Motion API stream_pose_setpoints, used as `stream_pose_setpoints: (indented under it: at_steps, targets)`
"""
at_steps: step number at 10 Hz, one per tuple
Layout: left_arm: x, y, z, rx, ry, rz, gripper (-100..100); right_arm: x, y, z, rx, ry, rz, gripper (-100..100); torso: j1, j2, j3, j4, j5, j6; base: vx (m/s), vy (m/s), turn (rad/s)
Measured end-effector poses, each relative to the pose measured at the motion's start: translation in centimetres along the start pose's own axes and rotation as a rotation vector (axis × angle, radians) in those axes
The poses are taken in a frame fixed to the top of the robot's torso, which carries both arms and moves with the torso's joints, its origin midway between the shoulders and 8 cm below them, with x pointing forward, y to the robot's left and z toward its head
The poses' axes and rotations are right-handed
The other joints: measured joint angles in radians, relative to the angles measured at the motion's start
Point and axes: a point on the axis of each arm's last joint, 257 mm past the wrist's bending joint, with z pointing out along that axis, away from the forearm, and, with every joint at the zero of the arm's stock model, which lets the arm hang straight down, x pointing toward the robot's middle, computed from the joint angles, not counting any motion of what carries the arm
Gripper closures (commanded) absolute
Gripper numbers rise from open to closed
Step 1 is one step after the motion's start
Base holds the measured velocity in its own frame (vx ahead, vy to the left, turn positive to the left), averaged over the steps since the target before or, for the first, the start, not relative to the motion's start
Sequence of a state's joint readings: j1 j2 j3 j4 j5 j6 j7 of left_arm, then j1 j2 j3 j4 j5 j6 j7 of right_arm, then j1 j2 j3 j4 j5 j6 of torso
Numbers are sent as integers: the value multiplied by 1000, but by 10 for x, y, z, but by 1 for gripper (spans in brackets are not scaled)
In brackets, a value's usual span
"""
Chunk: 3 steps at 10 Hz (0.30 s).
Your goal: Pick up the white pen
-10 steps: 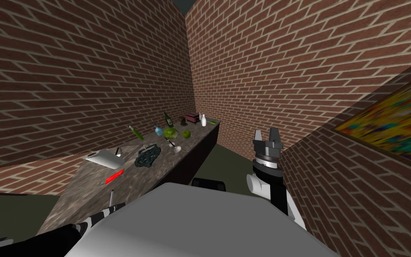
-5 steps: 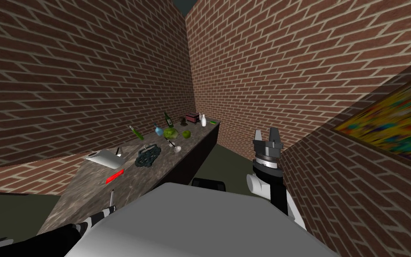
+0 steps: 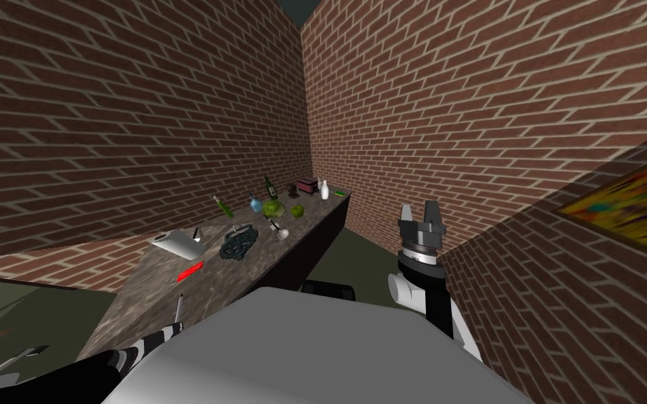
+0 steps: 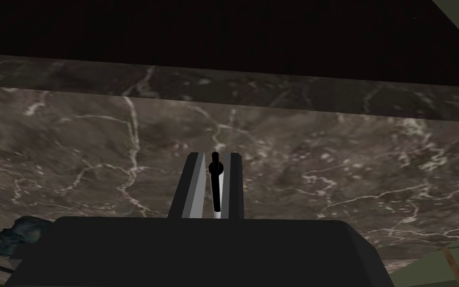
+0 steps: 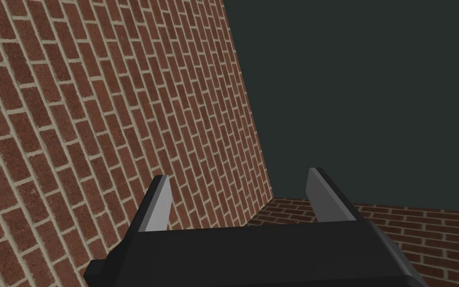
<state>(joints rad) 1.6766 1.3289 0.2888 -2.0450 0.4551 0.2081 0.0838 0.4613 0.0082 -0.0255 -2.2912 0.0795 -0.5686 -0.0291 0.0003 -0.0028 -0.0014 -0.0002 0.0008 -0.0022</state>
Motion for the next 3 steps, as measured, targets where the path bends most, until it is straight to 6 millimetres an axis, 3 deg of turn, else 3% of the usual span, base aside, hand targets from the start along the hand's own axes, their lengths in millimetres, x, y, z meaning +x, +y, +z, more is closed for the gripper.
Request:
stream_pose_setpoints:
  at_steps: [2, 3]
  targets:
    - [-1, -6, -7, 6, 3, 21, 100, 0, 0, 0, 0, 0, 0, 0, 0, 0, 0, 0, 0, -1, 24, 9, 91]
    - [0, -6, -7, 6, 3, 23, 0, 0, 0, 0, 0, 0, 0, 0, 0, 1, 1, 0, 0, 0, 0, 0, 0]
